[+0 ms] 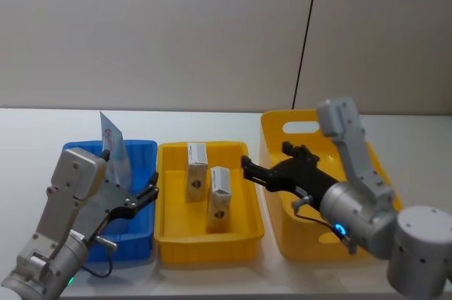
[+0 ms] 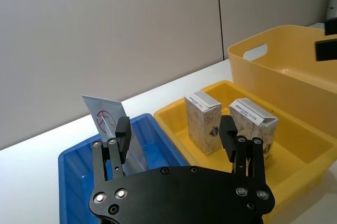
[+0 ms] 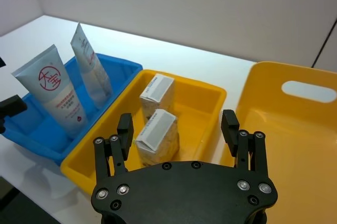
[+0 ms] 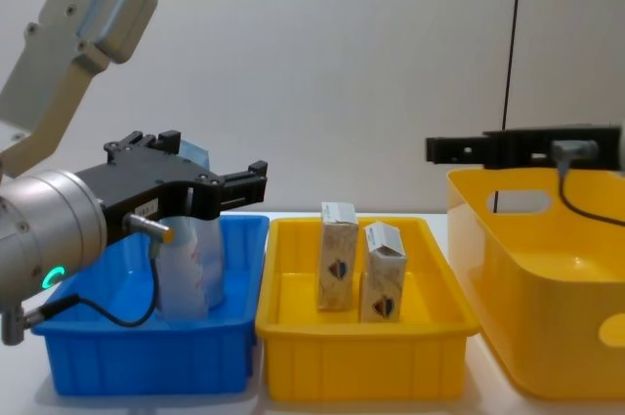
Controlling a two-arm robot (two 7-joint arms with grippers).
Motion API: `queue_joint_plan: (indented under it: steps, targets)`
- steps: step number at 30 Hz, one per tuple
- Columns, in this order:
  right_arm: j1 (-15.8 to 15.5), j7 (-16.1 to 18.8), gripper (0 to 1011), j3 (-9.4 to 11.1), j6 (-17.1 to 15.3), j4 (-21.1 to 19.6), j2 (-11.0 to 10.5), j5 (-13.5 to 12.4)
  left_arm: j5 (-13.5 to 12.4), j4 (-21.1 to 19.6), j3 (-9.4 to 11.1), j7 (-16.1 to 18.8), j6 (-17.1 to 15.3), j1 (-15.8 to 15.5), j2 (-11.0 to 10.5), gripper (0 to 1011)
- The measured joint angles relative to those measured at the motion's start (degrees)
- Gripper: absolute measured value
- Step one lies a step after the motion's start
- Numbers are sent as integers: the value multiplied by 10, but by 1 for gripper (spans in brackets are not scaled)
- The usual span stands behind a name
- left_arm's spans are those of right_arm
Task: Bimanual collaborative sorting of washing and personal care products
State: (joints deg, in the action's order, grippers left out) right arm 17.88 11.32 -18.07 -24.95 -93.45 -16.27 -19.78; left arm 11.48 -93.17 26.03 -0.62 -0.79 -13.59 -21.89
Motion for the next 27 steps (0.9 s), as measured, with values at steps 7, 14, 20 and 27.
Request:
queue_joint_plan:
  steps: [7, 14, 20, 27]
  targets:
    - [34, -7, 1003, -23, -36, 22, 16, 15, 0, 0, 0, 0, 0, 0, 0, 1003]
    - [67, -20, 1003, -51, -54, 64, 34, 42, 0, 0, 0, 0, 0, 0, 0, 1003]
    - [87, -32, 1003, -67, -55, 108, 51, 59, 0, 0, 0, 0, 0, 0, 0, 1002]
    - [99, -41, 1003, -73, -44, 148, 68, 68, 0, 0, 0, 0, 0, 0, 0, 1003]
